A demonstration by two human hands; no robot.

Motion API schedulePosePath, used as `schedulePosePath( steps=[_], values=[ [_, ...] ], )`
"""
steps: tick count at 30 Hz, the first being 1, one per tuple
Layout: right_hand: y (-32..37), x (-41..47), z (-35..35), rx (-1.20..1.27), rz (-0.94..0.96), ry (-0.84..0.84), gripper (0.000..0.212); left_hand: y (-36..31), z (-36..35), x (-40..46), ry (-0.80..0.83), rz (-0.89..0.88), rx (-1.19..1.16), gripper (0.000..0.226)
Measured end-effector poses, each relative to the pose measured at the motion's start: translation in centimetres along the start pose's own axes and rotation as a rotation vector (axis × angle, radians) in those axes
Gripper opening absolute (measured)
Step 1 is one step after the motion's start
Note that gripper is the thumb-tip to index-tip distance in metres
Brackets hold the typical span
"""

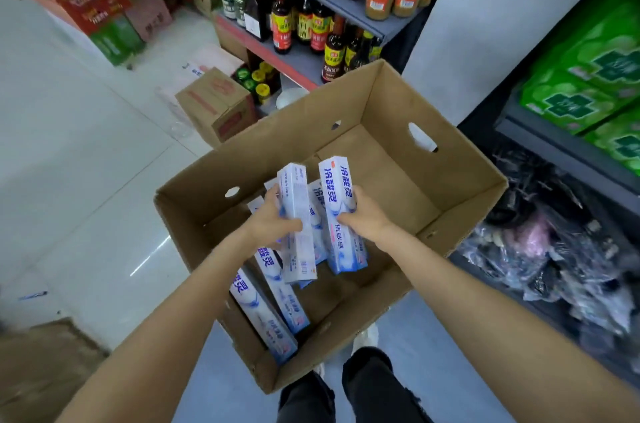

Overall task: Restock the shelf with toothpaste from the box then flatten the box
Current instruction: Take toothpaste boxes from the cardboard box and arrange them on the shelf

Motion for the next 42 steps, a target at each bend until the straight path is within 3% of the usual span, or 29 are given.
schedulePosePath(
  steps=[5,8,10,13,17,21,24,27,31,34,42],
  values=[
    [3.4,-2.9,4.6,0.289,0.14,-0.024,0.043,-5.7,-1.3,-1.2,0.154,-0.101,-0.339,0.07],
    [4.1,-4.5,8.0,0.47,0.159,-0.107,0.029,-10.5,-4.5,-2.2,0.304,-0.181,-0.515,0.036],
    [3.8,-5.8,10.3,0.574,0.167,-0.169,0.022,-13.3,-6.9,-2.6,0.331,-0.183,-0.591,0.03],
    [2.7,-8.5,14.6,0.718,0.213,-0.263,0.025,-17.4,-10.9,-3.0,0.298,-0.272,-0.484,0.033],
    [-0.9,-14.3,22.3,0.775,0.255,-0.397,0.019,-22.7,-18.6,-4.1,0.343,-0.369,-0.368,0.016],
    [-6.4,-21.5,30.7,0.771,0.306,-0.526,0.026,-27.6,-29.1,-5.1,0.366,-0.434,-0.302,0.021],
    [-10.7,-27.5,37.1,0.771,0.36,-0.616,0.016,-31.0,-37.9,-6.9,0.364,-0.492,-0.28,0.013],
    [-14.9,-33.1,42.8,0.766,0.415,-0.686,0.017,-34.1,-46.3,-8.7,0.344,-0.571,-0.265,0.028],
    [-20.1,-39.5,49.3,0.772,0.454,-0.781,0.035,-37.5,-56.9,-10.8,0.402,-0.601,-0.264,0.043],
    [-24.0,-43.5,53.7,0.757,0.464,-0.856,0.03,-39.8,-64.0,-12.0,0.473,-0.614,-0.237,0.023],
    [-33.4,-50.4,64.8,0.868,0.481,-1.055,0.028,-45.4,-82.2,-12.4,0.576,-0.57,-0.135,0.042]
  ],
)
Point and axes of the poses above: each hand's wrist, its own x-axis towards the middle knuckle, its own z-axis out of the back of the hand, y = z × x, the point moved 6 cm from there along x, towards the middle knuckle, and after that the axes turned 3 degrees about y, right-handed, at the moved point
